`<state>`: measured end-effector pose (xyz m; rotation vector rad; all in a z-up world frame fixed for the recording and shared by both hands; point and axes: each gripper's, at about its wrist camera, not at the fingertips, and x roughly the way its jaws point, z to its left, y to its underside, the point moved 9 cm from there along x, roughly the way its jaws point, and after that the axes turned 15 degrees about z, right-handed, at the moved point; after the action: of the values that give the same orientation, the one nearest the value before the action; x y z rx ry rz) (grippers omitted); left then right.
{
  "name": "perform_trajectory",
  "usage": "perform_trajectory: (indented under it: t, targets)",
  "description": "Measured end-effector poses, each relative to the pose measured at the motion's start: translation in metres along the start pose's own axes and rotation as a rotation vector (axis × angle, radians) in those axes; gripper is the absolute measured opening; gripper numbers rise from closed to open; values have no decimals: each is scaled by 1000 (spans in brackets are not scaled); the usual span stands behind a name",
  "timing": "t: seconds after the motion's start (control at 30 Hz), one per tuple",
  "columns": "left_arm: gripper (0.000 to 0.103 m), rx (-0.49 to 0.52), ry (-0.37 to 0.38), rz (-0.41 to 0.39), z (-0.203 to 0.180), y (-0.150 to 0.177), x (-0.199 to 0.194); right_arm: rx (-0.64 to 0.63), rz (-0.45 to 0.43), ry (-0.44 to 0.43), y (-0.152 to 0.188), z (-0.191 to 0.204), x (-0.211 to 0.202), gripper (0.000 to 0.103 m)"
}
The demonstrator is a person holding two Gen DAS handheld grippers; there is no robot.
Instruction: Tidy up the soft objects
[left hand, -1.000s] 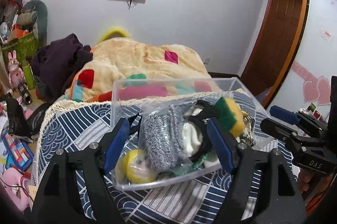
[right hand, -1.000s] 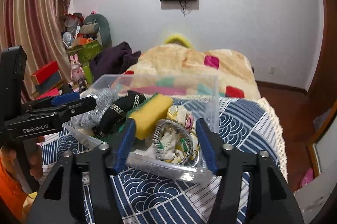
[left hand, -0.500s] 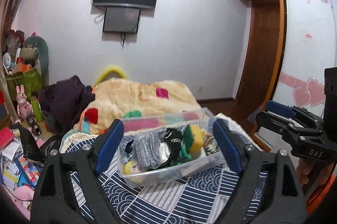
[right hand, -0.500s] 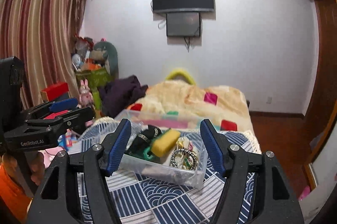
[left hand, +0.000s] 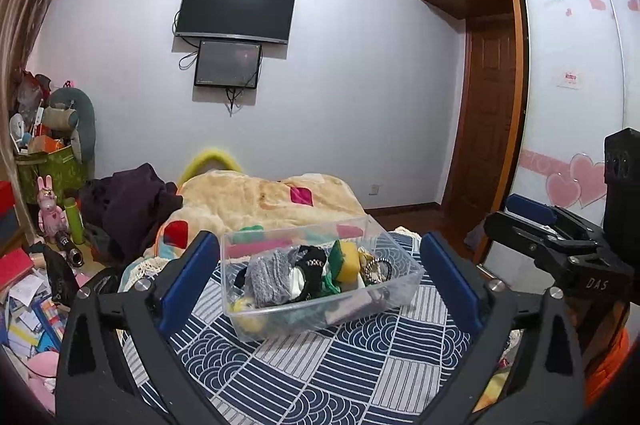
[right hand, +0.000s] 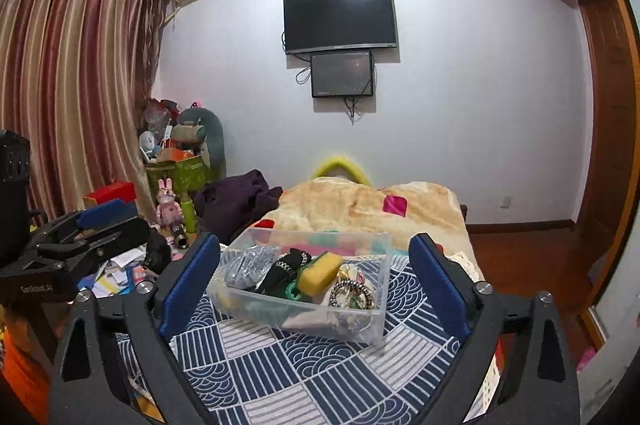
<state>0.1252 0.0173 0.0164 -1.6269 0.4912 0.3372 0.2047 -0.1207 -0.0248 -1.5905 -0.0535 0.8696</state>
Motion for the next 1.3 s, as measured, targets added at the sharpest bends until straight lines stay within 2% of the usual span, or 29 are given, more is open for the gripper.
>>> perform_trajectory:
  t: [0.5,1.3]
  targets:
    - [102,19,-28,30,-3,16,12,9,30,-4,18,0,2,98]
    - [102,12,-27,35,-2,18,12,7,35,-14,18,0,-1,98]
